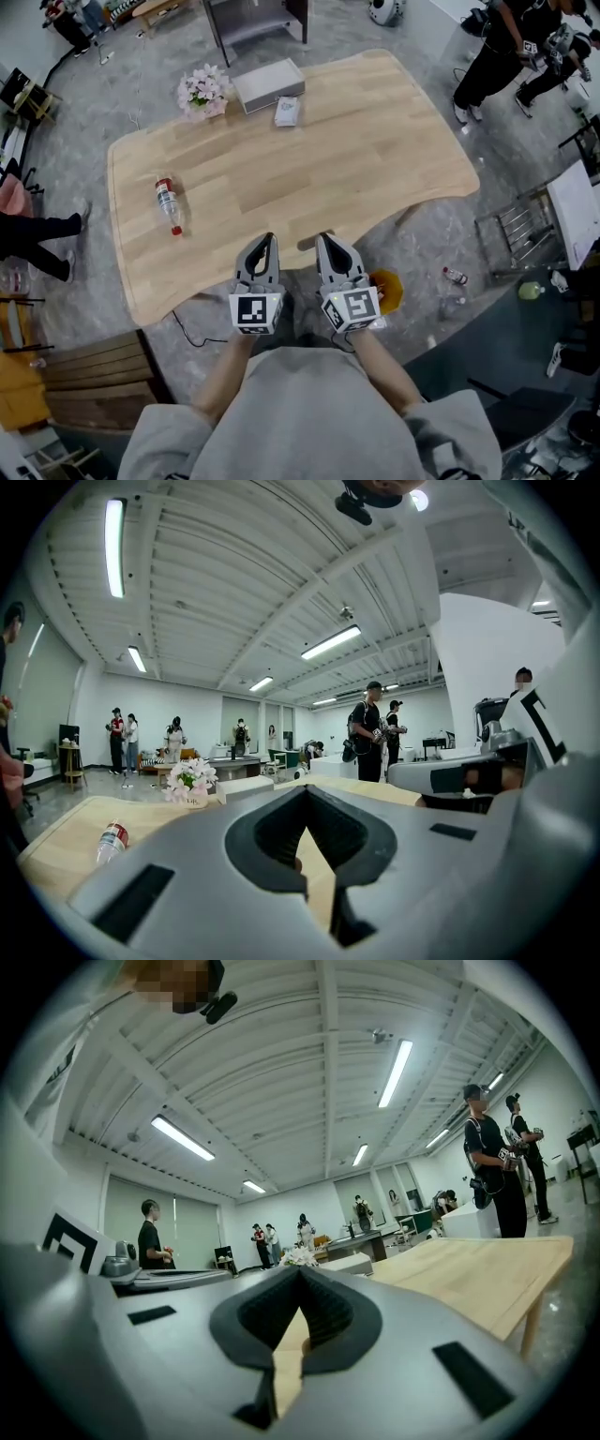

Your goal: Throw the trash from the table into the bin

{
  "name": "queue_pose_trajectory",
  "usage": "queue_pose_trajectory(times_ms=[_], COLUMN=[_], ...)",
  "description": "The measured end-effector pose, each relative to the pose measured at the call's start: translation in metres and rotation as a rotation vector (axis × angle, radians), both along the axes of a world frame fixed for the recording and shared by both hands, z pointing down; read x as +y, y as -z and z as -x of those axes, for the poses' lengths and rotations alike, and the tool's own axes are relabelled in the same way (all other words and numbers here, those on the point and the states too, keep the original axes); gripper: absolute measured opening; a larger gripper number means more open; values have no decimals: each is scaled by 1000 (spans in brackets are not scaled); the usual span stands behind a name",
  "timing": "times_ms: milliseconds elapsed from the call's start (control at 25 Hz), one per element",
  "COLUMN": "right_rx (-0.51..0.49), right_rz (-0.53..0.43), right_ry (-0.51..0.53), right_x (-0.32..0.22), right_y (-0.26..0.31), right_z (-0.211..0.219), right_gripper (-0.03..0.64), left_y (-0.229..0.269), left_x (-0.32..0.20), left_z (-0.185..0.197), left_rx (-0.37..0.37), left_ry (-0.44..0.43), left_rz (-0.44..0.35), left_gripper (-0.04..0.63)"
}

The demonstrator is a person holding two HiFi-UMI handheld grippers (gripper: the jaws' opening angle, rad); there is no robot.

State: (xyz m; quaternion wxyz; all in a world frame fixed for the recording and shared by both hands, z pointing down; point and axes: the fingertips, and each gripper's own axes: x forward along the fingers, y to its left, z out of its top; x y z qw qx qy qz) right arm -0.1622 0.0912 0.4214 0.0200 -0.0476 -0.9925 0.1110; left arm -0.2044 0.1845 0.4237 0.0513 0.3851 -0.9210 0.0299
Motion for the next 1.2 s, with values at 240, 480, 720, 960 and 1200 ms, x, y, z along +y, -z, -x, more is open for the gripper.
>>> queue_pose_trajectory(times_ms=[240, 480, 720, 960, 1200], right_rx=[27, 44, 62, 88, 109], right_rz=[9, 7, -10, -29, -32], right_ry=[-14, -44, -85, -106, -80], right_x=[-11, -28, -40, -44, -49], right_y=[-12, -15, -18, -23, -33], right_z=[48, 106, 161, 195, 224], right_gripper=[3, 3, 3, 3, 3], left_y=[-12, -23, -34, -46, -54], left_x=[-16, -35, -44, -49, -57], left_z=[52, 113, 164, 197, 226], left_rx=[22, 63, 107, 138, 147], left_ry=[-20, -46, -67, -86, -74], left_rz=[3, 0, -11, -22, -8], left_gripper=[5, 5, 5, 6, 6])
